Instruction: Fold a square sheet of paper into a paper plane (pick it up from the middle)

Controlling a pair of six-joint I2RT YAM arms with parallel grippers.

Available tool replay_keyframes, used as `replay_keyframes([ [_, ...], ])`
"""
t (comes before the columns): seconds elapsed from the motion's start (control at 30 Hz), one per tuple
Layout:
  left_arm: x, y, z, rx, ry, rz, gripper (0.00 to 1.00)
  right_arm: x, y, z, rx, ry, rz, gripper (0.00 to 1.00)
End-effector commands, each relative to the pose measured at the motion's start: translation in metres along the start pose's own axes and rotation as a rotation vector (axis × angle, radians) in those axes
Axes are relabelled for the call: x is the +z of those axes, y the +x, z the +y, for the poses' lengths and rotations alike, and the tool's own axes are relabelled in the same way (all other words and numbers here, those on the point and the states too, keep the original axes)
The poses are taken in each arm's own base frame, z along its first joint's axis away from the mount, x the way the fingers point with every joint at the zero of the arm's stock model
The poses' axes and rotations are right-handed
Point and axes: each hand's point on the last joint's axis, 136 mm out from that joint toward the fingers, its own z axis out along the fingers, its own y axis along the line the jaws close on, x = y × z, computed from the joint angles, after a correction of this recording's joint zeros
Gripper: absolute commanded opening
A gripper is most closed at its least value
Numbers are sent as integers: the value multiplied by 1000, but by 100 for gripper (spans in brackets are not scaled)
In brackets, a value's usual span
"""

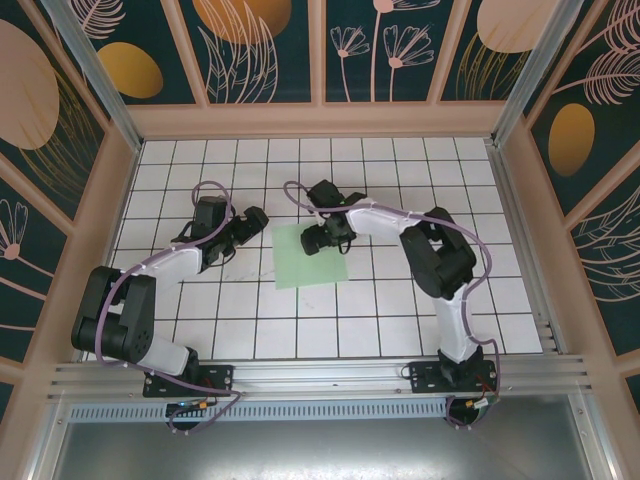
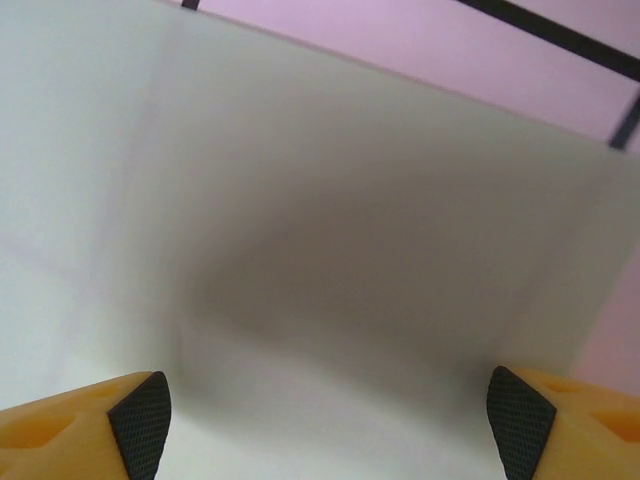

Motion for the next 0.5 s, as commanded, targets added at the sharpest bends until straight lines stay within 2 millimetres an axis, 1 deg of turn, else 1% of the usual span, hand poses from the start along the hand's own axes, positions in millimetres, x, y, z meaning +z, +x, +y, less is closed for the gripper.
replay_keyframes([
  [0.0, -4, -4, 1, 8, -1, -22, 98, 1, -11, 4, 53, 31, 3, 86],
  [0.03, -4, -5, 2, 7, -8, -27, 99, 2, -15, 7, 72, 42, -2, 86],
  [0.17, -7, -8, 10, -7, -51, -54, 99, -1, -26, 9, 182, 119, -39, 86],
  [0.23, -9, -11, 14, -12, -74, -74, 98, -3, -29, 17, 240, 119, -54, 85],
  [0.37, -13, -16, 19, -14, -107, -106, 98, -2, -28, 31, 296, 127, -79, 85],
  [0.47, -15, -19, 23, -16, -129, -122, 99, 6, -23, 35, 325, 127, -62, 85],
])
